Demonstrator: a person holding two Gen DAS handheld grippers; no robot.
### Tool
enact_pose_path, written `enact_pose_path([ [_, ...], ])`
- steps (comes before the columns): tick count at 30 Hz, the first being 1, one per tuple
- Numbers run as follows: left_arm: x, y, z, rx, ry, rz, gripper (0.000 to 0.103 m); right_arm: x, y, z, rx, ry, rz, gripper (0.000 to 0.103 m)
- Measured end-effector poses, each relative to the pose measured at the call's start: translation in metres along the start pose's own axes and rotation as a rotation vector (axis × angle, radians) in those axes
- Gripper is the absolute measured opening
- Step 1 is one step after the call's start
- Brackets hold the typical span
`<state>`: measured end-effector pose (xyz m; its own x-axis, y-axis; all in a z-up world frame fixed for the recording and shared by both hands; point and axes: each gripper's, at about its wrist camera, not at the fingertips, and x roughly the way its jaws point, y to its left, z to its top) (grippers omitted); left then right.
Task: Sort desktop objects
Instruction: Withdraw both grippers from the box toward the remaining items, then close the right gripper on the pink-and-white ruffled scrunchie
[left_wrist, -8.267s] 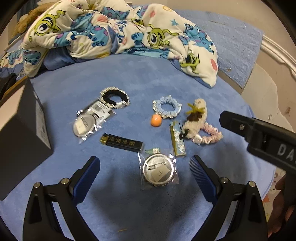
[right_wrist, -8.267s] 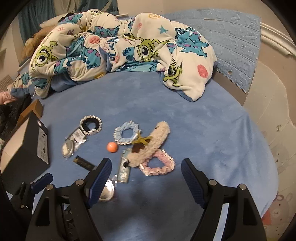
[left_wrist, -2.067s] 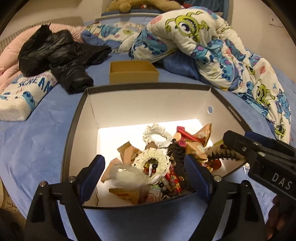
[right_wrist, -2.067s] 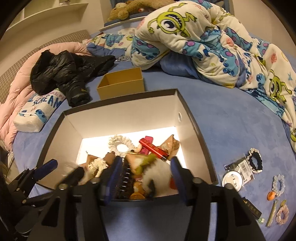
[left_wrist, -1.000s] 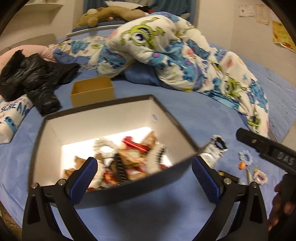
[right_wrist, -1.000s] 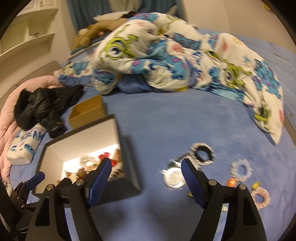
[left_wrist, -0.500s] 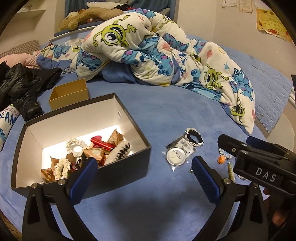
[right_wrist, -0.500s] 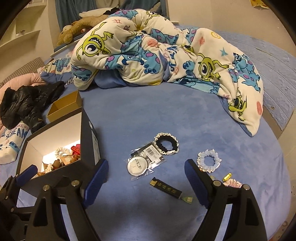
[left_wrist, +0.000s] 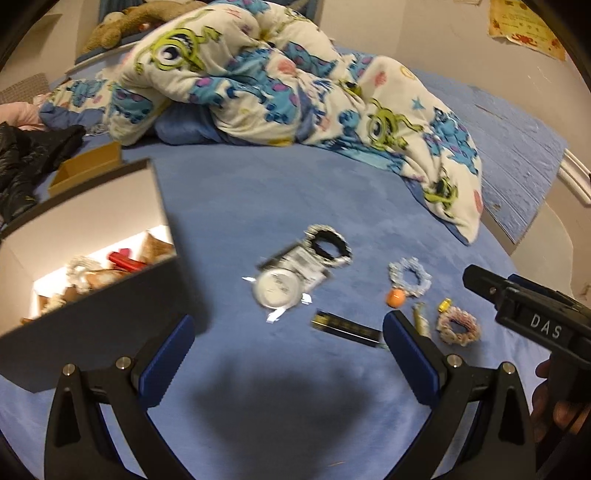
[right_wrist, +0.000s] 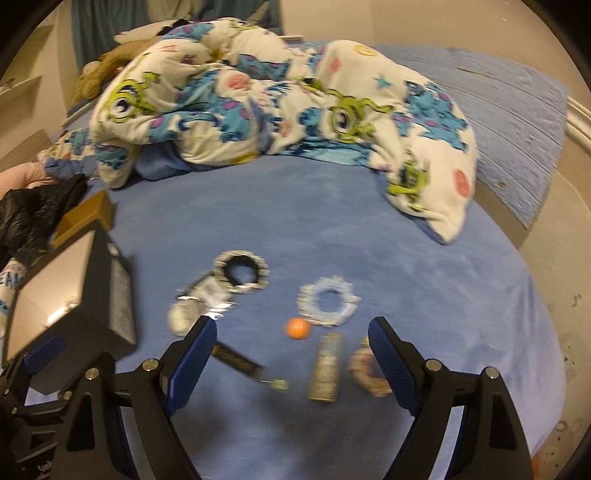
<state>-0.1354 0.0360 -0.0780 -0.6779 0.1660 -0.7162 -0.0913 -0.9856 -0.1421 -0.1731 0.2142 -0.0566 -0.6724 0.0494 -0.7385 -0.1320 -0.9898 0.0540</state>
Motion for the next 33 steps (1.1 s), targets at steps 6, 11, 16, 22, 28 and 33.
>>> enact_pose_path([
  [6, 0.016, -0.032, -0.009, 0.047, 0.011, -0.049, 0.103, 0.013, -0.061, -0.015, 0.095, 0.033, -0.054, 0.087],
  [11, 0.025, -0.046, -0.017, 0.098, 0.018, -0.066, 0.103, 0.029, -0.091, -0.039, 0.144, 0.08, -0.068, 0.087],
  [16, 0.035, -0.046, -0.024, 0.093, 0.041, -0.081, 0.103, 0.046, -0.1, -0.053, 0.168, 0.121, -0.065, 0.087],
  [22, 0.041, -0.044, -0.029, 0.093, 0.057, -0.076, 0.103, 0.057, -0.098, -0.058, 0.165, 0.13, -0.064, 0.087],
  [28, 0.047, -0.044, -0.032, 0.099, 0.075, -0.07, 0.103, 0.066, -0.094, -0.059, 0.141, 0.141, -0.083, 0.087],
  [33, 0.05, -0.043, -0.033, 0.098, 0.083, -0.061, 0.103, 0.075, -0.088, -0.062, 0.115, 0.148, -0.088, 0.086],
])
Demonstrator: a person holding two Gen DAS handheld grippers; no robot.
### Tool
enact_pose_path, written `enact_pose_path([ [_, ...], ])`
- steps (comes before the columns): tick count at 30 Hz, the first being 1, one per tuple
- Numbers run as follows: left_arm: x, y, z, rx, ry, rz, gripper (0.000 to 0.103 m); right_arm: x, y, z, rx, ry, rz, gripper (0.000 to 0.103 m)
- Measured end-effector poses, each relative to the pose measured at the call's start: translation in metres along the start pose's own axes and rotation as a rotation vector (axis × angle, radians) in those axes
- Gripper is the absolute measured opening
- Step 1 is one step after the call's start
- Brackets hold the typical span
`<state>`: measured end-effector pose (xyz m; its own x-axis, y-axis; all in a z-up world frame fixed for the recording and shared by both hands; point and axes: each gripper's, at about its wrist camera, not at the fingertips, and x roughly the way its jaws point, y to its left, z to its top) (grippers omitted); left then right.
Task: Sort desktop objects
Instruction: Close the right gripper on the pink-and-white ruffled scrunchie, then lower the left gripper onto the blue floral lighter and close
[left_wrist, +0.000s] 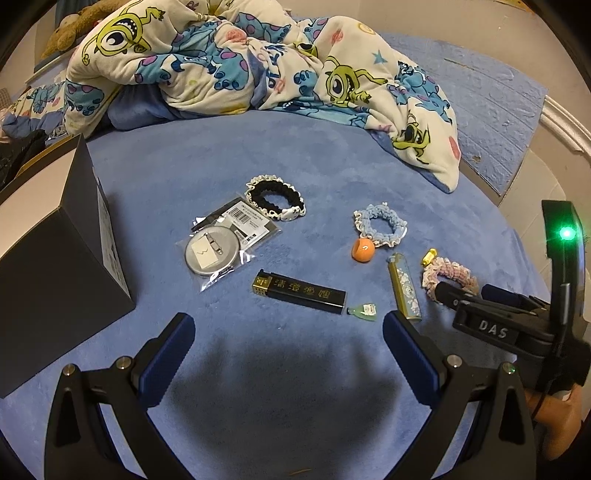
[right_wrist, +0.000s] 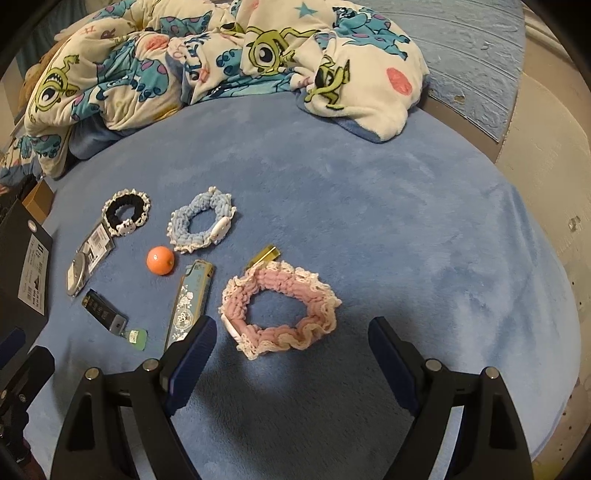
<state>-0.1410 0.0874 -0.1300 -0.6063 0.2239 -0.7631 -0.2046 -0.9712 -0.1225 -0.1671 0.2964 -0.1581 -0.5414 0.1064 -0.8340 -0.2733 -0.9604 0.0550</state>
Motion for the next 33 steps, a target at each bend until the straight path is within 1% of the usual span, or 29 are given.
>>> enact_pose_path([
  [2, 0.001, 0.0, 0.0, 0.0, 0.001, 0.001, 0.103, 0.004, 0.002, -0.001, -0.011, -0.002, -0.008, 0.085],
  [4, 0.001, 0.001, -0.001, -0.001, 0.003, 0.003, 0.103, 0.008, 0.003, -0.003, -0.02, 0.001, -0.015, 0.07],
  [5, 0.002, 0.001, -0.001, -0.001, 0.005, 0.003, 0.103, 0.01, 0.003, -0.004, -0.018, 0.0, -0.01, 0.068],
  [7, 0.003, 0.0, -0.001, 0.0, 0.008, 0.001, 0.103, 0.009, 0.003, -0.004, -0.014, -0.012, 0.005, 0.055],
  [8, 0.003, 0.0, -0.001, 0.003, 0.009, -0.001, 0.103, 0.008, 0.003, -0.004, -0.018, -0.016, 0.005, 0.054],
  [9, 0.002, -0.001, -0.001, 0.007, 0.006, -0.001, 0.103, 0.008, 0.004, -0.004, -0.022, -0.019, 0.006, 0.047],
  [10, 0.002, -0.001, -0.001, 0.011, 0.004, -0.001, 0.103, 0.007, 0.005, -0.004, -0.026, -0.026, 0.009, 0.03],
  [11, 0.001, -0.002, -0.001, 0.014, 0.002, 0.0, 0.103, 0.006, 0.005, -0.005, -0.026, -0.034, 0.014, 0.023],
  [15, 0.001, -0.004, 0.0, 0.018, -0.002, -0.004, 0.103, 0.004, 0.003, -0.004, -0.008, -0.045, 0.043, 0.019],
  [18, 0.002, -0.005, 0.0, 0.019, -0.003, -0.014, 0.103, 0.001, 0.001, -0.003, -0.005, -0.054, 0.046, 0.018],
  [20, 0.003, -0.008, 0.0, 0.024, -0.002, -0.02, 0.103, -0.002, 0.0, -0.002, 0.001, -0.057, 0.052, 0.016],
  [22, 0.005, -0.014, 0.002, 0.041, 0.001, -0.029, 0.103, -0.004, -0.002, -0.001, 0.006, -0.066, 0.051, 0.014],
  [24, 0.006, -0.023, 0.003, 0.067, 0.0, -0.038, 0.103, -0.007, -0.004, 0.0, 0.012, -0.075, 0.054, 0.014],
  [30, 0.017, -0.059, 0.013, 0.142, 0.004, -0.097, 0.103, -0.013, -0.013, 0.003, 0.027, -0.089, 0.059, 0.014],
  [33, 0.029, -0.074, 0.02, 0.133, 0.025, -0.165, 0.103, -0.021, -0.02, 0.004, 0.027, -0.111, 0.044, 0.014],
])
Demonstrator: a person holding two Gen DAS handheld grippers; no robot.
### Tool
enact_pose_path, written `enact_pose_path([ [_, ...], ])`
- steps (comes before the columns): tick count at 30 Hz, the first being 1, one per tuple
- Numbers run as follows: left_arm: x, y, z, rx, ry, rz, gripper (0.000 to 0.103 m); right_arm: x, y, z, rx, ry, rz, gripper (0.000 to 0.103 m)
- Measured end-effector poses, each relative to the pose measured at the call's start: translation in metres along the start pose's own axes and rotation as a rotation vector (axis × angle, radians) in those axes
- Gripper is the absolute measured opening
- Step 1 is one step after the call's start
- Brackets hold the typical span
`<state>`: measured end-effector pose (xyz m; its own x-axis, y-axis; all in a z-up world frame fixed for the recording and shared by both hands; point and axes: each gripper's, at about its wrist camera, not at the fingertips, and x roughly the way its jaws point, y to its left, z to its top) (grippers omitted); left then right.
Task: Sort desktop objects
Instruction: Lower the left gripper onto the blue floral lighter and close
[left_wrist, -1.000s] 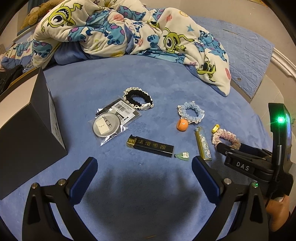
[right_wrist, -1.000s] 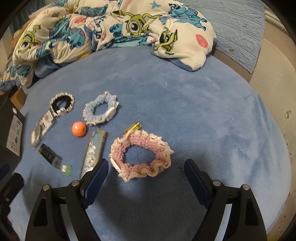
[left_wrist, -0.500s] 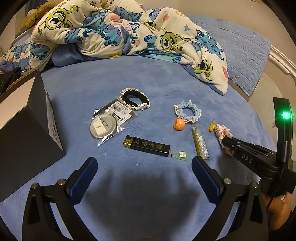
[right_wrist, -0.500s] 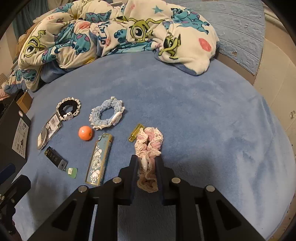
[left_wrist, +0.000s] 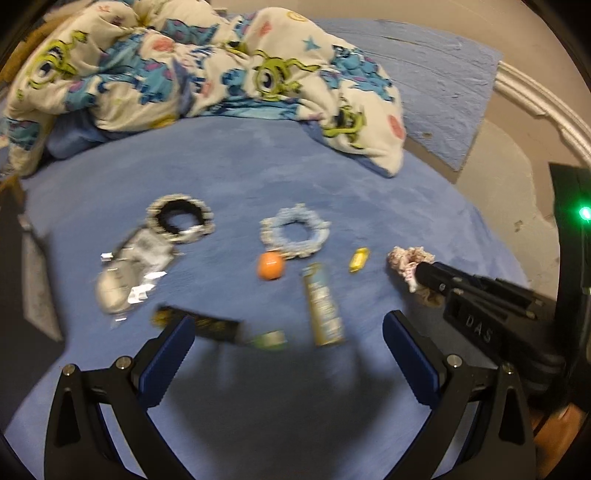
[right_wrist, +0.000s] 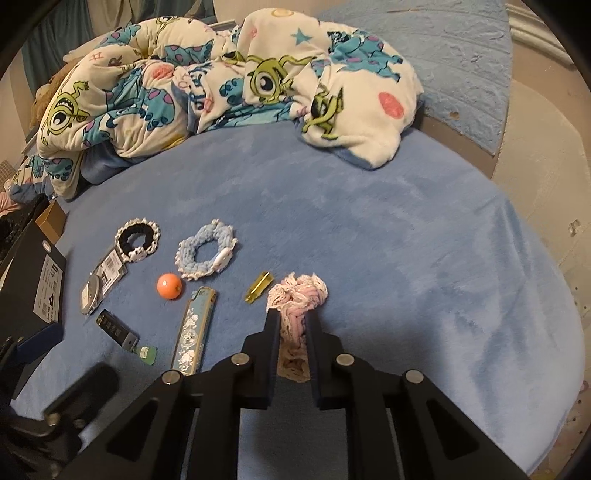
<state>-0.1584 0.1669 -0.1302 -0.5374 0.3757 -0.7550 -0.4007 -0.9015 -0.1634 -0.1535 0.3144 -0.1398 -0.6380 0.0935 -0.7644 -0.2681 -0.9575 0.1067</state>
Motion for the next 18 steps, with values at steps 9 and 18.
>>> enact_pose_path([
  [9, 0.041, -0.03, 0.003, 0.053, 0.068, -0.033, 0.101, -0.005, -0.038, -0.003, 0.105, -0.01, -0.016, 0.014],
  [18, 0.062, -0.03, -0.009, 0.088, 0.13, 0.022, 0.06, -0.006, -0.048, -0.004, 0.14, -0.012, -0.004, 0.014],
])
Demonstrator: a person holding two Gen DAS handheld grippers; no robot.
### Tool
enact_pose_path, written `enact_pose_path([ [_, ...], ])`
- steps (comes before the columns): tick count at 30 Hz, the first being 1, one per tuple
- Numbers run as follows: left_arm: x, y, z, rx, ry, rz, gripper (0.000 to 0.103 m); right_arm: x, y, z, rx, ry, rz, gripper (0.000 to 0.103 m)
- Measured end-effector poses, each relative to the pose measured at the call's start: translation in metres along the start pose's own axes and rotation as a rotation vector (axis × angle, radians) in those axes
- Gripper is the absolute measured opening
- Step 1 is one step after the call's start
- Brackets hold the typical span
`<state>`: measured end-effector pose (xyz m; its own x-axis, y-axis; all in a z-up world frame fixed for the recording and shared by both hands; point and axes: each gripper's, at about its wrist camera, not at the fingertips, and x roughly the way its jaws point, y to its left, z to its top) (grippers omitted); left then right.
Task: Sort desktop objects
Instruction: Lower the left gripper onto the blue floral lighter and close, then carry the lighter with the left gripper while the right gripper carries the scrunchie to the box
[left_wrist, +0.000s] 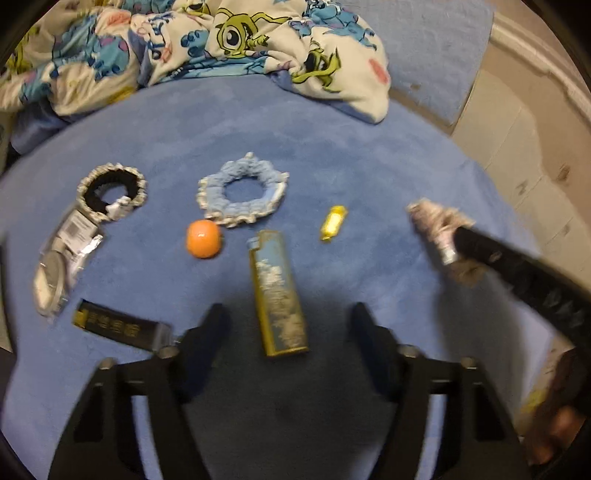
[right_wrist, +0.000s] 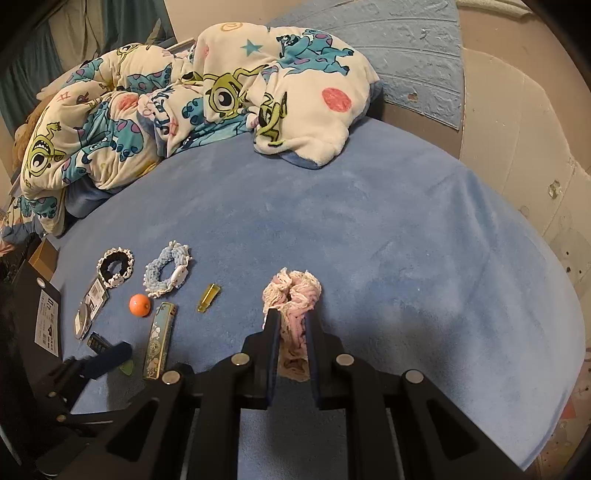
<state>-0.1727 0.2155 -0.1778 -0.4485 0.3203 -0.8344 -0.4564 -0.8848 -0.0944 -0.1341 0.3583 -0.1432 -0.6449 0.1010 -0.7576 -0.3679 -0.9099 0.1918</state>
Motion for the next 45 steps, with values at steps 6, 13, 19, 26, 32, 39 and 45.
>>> enact_pose_path([
  [6, -0.002, 0.017, 0.0, -0.06, -0.007, -0.004, 0.024, -0.001, 0.001, -0.001, 0.002, 0.005, -0.003, 0.014],
  [13, -0.006, 0.018, -0.004, -0.046, -0.007, -0.009, 0.023, -0.001, 0.001, -0.001, 0.002, 0.007, -0.001, 0.014],
  [19, -0.012, 0.018, -0.004, -0.042, -0.012, -0.007, 0.023, -0.003, 0.002, -0.001, -0.002, 0.002, 0.003, 0.014],
  [26, -0.033, 0.024, 0.003, -0.054, -0.05, 0.006, 0.023, -0.011, 0.008, 0.0, -0.02, -0.014, 0.001, 0.014],
  [32, -0.053, 0.037, 0.007, -0.077, -0.079, 0.019, 0.023, -0.016, 0.016, 0.001, -0.04, -0.018, 0.008, 0.014],
  [39, -0.082, 0.066, 0.002, -0.125, -0.109, 0.057, 0.023, -0.024, 0.042, 0.005, -0.089, -0.02, 0.043, 0.005],
  [45, -0.1, 0.083, -0.006, -0.133, -0.13, 0.071, 0.023, -0.027, 0.057, 0.002, -0.131, -0.029, 0.037, 0.005],
])
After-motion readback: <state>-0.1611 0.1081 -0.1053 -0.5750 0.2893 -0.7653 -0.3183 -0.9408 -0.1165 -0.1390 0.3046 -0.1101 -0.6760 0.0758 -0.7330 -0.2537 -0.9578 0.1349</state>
